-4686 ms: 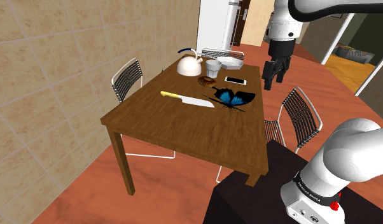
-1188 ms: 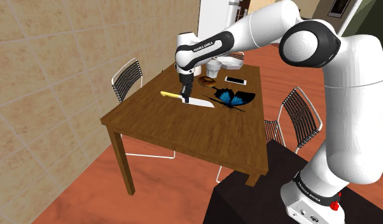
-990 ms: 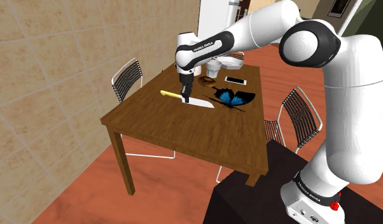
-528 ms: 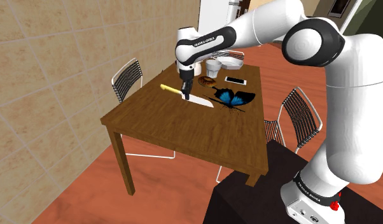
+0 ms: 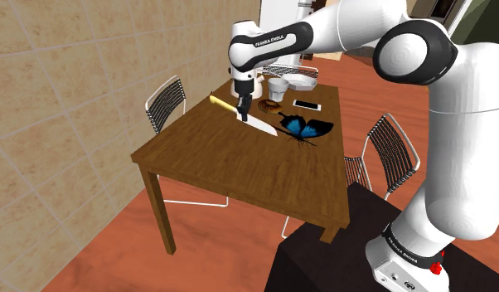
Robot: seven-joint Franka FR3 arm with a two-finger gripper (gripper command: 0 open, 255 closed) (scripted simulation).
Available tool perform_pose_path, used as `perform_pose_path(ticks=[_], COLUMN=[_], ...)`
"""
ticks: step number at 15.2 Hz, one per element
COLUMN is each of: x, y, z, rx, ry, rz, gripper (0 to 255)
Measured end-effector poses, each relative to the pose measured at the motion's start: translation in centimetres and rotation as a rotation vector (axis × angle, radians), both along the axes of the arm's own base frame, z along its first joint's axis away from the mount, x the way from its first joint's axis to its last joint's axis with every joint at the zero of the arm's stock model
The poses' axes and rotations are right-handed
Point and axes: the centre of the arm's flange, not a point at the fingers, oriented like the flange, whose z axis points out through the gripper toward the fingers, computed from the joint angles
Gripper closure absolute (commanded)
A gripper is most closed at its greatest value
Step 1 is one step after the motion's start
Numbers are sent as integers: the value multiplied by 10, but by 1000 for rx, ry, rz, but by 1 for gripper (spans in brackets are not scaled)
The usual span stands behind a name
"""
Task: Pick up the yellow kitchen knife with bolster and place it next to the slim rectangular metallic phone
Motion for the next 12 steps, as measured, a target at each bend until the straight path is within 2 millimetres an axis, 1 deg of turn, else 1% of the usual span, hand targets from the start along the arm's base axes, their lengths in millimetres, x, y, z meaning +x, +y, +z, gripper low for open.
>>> perform_pose_path(ticks=[10,12], x=[0,2], y=[1,-16], z=[52,54], rx=[0,0], ry=[0,0], rz=[0,0], gripper=[255,255])
